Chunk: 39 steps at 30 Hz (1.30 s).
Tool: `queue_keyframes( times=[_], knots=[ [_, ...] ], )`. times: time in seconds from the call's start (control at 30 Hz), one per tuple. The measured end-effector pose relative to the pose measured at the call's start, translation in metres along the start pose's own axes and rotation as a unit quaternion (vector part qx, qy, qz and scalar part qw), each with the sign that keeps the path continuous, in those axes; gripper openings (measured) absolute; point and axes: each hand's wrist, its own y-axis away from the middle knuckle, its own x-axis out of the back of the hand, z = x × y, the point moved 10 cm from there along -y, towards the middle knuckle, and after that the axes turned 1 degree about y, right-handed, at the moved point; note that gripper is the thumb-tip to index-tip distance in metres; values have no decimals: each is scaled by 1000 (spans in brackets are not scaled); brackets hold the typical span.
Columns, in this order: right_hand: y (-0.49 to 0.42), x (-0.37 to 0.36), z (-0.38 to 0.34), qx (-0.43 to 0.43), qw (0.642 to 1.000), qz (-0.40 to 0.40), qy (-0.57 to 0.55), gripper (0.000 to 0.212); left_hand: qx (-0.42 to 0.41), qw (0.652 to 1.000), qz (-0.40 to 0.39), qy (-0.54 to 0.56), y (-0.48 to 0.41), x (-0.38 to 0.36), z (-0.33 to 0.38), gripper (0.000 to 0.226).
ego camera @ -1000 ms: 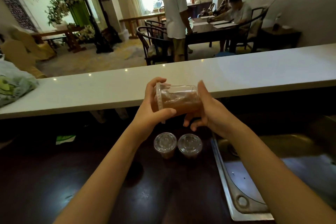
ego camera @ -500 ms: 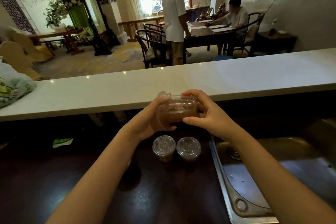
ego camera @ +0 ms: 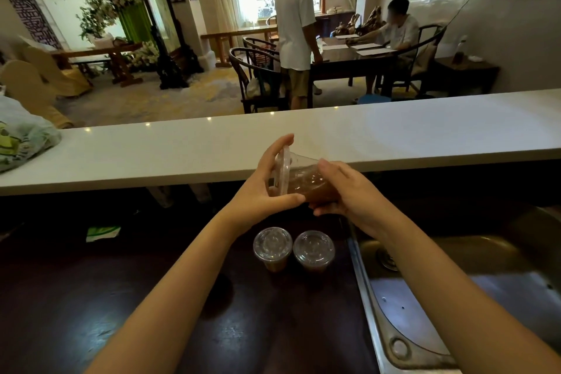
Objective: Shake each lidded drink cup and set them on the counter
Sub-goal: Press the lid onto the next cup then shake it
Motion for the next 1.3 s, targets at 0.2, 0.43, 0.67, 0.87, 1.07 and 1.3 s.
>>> queue_keyframes(
  times=[0.2,0.43,0.67,0.87,1.07,1.3],
  knots=[
    [0,3,-7,83,994,8,72,44,178,961,-28,211,-1,-4,-32,64],
    [3,-6,-16,132,984,-33,114,57,208,952,23,225,-5,-4,-42,66],
    [-3,-5,17,-32,997,-41,49,59,79,993,81,42,-5,7,-21,68],
    [-7,-4,7,-14,999,-27,-29,45,3,998,66,-20,-6,7,1,69],
    [-6,-2,-7,49,999,-7,-15,38,153,982,20,107,-18,8,-25,80],
    [-12,3,-9,56,997,-31,-44,52,154,980,18,127,-23,10,-25,76]
  ],
)
